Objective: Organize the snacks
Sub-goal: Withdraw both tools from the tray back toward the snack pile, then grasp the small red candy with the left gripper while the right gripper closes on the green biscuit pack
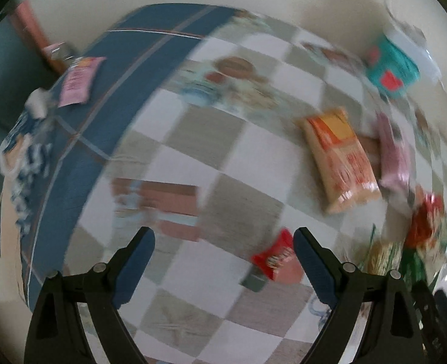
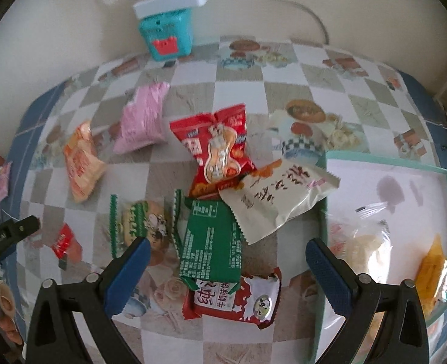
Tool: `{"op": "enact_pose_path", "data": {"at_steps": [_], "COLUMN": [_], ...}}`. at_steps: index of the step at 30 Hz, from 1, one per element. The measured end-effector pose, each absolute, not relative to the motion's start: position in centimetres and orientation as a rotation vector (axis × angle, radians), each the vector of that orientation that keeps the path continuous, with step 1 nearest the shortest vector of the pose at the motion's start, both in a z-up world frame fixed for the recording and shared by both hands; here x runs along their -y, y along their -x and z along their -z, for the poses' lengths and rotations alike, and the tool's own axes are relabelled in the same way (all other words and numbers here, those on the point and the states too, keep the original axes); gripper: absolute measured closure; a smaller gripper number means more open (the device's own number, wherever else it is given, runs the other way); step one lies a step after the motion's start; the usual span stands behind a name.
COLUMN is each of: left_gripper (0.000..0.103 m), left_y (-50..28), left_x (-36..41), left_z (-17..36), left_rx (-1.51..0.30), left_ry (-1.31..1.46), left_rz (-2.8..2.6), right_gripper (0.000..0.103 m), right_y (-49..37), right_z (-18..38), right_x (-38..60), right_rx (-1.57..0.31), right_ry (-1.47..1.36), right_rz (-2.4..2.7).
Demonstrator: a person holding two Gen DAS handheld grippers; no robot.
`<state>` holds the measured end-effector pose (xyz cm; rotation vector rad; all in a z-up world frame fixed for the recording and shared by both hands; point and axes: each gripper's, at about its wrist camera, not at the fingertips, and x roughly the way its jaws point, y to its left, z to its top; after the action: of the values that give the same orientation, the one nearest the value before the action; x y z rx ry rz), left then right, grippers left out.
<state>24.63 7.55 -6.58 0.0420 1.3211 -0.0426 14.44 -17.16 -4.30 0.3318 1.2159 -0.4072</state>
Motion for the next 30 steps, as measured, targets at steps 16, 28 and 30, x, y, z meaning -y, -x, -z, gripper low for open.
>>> {"op": "enact_pose_path", "data": {"at_steps": [16, 28, 30], "left_gripper": [0.047, 0.080, 0.080], "left_y": [-23.6, -23.5, -23.5], "left_x": [-2.0, -3.3, -3.8], "left_z": [9.5, 7.3, 6.4], "left_rx": [-1.363, -1.333, -1.319], "left_ry": [-0.230, -0.172, -0.164], "left_rz": [0.134, 0.115, 0.109], "right_gripper": [0.041, 0.060, 0.061], "right_y": [-14.7, -14.3, -14.2], "right_z": [6.0, 4.4, 4.2], "right_x": [17.4, 17.1, 17.1], "right_rx": [-1.230, -1.184, -1.181], "right_ry": [-0.360, -0.351, -0.354], "right_rz": [0.354, 0.317, 0.310]}}
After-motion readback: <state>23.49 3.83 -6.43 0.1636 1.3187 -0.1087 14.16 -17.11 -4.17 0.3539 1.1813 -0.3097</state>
